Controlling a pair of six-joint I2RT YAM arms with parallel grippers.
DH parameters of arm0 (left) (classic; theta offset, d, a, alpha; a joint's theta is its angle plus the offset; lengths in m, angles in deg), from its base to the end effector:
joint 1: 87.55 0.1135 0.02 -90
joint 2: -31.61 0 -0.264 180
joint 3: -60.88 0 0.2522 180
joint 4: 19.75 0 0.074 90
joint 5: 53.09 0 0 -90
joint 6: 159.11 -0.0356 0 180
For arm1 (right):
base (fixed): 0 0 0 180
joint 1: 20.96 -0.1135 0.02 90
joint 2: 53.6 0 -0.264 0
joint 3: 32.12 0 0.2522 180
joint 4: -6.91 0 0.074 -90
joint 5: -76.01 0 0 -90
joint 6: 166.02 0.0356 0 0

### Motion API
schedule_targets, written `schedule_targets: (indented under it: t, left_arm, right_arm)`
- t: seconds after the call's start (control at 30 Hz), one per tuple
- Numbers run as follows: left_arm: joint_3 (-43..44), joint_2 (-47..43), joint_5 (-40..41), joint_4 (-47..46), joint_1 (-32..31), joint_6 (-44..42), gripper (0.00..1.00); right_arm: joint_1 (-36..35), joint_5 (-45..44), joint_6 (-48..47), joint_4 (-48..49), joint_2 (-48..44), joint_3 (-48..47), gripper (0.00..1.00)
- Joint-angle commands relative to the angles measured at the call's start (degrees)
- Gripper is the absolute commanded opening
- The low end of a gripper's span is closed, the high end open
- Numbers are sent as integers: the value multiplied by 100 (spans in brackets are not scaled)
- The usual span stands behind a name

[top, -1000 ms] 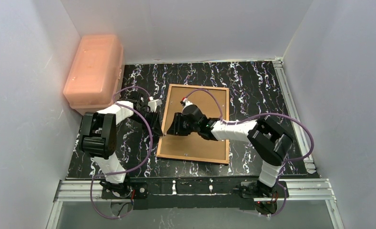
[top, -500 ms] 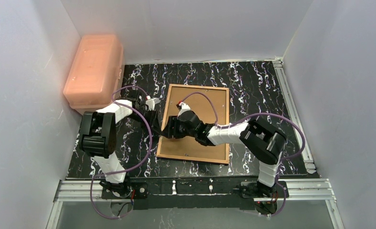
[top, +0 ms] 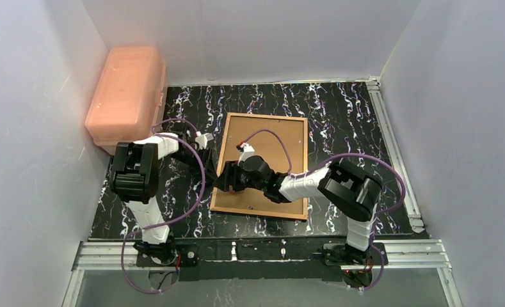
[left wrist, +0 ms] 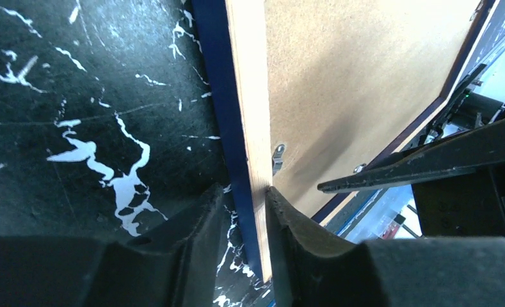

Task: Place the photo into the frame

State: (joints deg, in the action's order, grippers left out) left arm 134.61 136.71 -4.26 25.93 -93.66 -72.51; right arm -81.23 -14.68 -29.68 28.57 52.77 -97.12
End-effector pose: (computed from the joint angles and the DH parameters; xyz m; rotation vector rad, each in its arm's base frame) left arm 0.3223 -0.0581 0.1389 0.3453 2.7348 -1.0415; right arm 0.1922 0.3357 0.1632 -0.2482 2.1056 1.1891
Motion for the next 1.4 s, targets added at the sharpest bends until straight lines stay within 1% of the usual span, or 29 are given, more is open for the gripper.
schedule_targets:
  t: [0.0, 0.17, 0.37, 0.7, 1.37]
  left_arm:
    - [197, 178, -194, 103, 4, 18, 25]
    - [232, 255, -190, 92, 4, 47, 16]
    - [215, 234, -176, 81, 4, 55, 12]
    - [148, 203, -132, 54, 4, 34, 11]
    - [13, 64, -50, 2, 4, -16, 9]
  right_arm:
    - [-41, -46, -25, 464, 139, 4, 71]
    - [-48, -28, -47, 267, 292, -167, 71]
    - [-61, 7, -34, 182, 422, -303, 72]
    - [-47, -12, -46, 73, 535, -436, 72]
    - [-54, -128, -175, 167, 644, -575, 72]
